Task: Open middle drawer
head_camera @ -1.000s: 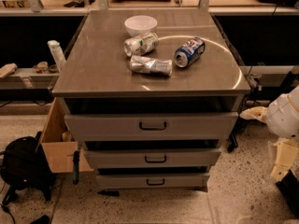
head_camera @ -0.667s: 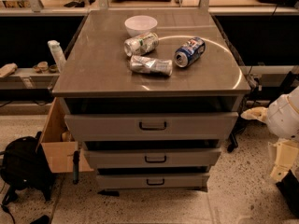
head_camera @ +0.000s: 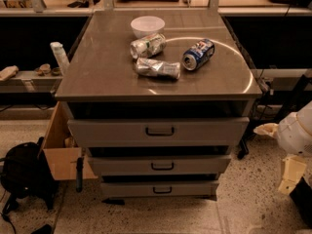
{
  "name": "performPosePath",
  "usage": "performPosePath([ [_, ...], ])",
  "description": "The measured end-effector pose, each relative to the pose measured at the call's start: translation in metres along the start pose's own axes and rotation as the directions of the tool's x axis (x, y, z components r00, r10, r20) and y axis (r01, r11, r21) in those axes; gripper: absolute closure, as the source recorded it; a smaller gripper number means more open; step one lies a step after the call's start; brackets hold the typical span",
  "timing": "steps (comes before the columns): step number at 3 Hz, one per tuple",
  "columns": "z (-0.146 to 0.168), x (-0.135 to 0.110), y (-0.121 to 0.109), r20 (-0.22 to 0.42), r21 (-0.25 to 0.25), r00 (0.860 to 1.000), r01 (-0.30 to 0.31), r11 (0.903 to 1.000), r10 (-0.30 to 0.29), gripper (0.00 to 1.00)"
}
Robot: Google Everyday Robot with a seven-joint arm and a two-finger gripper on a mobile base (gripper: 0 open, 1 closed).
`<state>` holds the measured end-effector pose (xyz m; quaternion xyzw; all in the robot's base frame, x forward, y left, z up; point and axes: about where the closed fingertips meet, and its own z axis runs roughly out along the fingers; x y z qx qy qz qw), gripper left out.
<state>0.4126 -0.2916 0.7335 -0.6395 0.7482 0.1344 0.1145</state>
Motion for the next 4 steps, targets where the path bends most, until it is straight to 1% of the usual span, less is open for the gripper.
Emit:
performPosePath([
  [1, 0.016, 0.010, -0.006, 0.010, -0.008, 1.000, -0.010, 0.9999, 0.010, 0.00],
  [2, 0.032, 0.015, -0.015, 0.021, -0.027, 1.000, -0.010, 0.9996, 0.011, 0.00],
  [3, 0.045, 0.015, -0.024, 0.033, -0.047, 0.999, -0.003, 0.9989, 0.005, 0.00],
  [4, 0.059, 0.006, -0.034, 0.047, -0.082, 0.999, 0.020, 0.9965, -0.017, 0.00],
])
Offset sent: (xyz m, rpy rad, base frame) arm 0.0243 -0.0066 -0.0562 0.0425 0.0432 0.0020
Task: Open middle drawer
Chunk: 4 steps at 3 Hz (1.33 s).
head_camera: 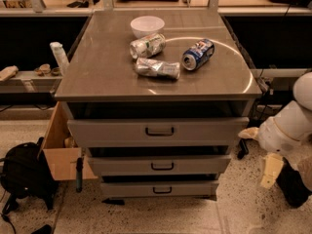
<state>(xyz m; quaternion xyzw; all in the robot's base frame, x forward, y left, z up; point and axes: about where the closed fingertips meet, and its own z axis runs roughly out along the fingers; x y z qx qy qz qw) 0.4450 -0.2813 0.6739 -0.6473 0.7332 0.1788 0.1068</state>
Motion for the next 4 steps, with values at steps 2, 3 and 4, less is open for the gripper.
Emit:
performPosePath([
  [2, 0.028, -0.016, -0.015, 0.013, -0.061, 0.999, 0.033, 0.9976, -0.032, 0.00],
  [3, 0.035, -0.014, -0.013, 0.028, -0.061, 0.999, 0.027, 0.9978, -0.025, 0.00],
  [4, 0.046, -0.007, -0.014, 0.036, -0.063, 0.999, 0.007, 0.9980, -0.004, 0.00],
])
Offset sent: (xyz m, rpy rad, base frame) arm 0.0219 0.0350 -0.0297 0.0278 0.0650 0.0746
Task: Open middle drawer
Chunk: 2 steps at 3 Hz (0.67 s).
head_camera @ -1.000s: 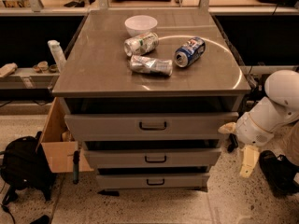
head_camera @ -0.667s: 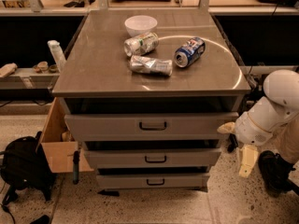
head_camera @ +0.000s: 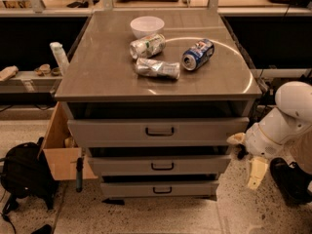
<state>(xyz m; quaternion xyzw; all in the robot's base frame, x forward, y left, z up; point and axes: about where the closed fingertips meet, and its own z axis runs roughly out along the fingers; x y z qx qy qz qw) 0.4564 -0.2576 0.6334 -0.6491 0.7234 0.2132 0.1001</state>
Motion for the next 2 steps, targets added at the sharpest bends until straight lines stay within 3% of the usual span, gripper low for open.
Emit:
performPosePath([
  [2, 0.025, 0.018, -0.008, 0.020, -0.010, 0.999, -0.034, 0.9994, 0.034, 0.00],
])
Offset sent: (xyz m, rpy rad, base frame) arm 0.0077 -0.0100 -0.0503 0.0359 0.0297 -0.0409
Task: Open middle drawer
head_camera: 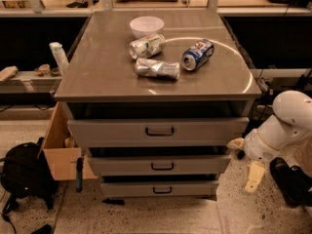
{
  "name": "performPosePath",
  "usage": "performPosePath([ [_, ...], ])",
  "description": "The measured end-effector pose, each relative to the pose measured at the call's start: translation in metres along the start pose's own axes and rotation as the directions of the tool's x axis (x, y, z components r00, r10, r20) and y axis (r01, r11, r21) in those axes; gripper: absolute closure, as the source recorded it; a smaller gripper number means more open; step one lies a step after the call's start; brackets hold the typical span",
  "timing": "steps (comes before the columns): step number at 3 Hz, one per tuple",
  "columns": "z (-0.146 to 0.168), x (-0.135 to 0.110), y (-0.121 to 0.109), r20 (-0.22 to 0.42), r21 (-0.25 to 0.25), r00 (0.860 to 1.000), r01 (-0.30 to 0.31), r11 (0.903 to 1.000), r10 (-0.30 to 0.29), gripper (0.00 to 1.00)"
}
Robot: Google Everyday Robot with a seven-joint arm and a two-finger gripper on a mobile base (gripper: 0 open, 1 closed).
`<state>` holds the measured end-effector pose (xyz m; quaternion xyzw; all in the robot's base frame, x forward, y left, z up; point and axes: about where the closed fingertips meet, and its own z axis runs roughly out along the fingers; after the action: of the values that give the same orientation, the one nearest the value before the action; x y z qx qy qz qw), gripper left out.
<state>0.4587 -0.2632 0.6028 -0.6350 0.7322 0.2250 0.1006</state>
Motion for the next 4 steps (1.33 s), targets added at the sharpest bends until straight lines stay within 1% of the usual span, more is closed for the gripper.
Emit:
performPosePath([
  [1, 0.013, 0.008, -0.006, 0.015, -0.010, 1.000, -0.005, 0.9999, 0.005, 0.00],
  [2, 0.045, 0.014, -0.039, 0.047, -0.061, 0.999, 0.012, 0.9981, -0.009, 0.00],
  [3, 0.049, 0.015, -0.037, 0.047, -0.065, 0.999, 0.009, 0.9979, -0.006, 0.00],
  [4, 0.054, 0.021, -0.032, 0.047, -0.075, 0.999, -0.008, 0.9971, 0.012, 0.00],
])
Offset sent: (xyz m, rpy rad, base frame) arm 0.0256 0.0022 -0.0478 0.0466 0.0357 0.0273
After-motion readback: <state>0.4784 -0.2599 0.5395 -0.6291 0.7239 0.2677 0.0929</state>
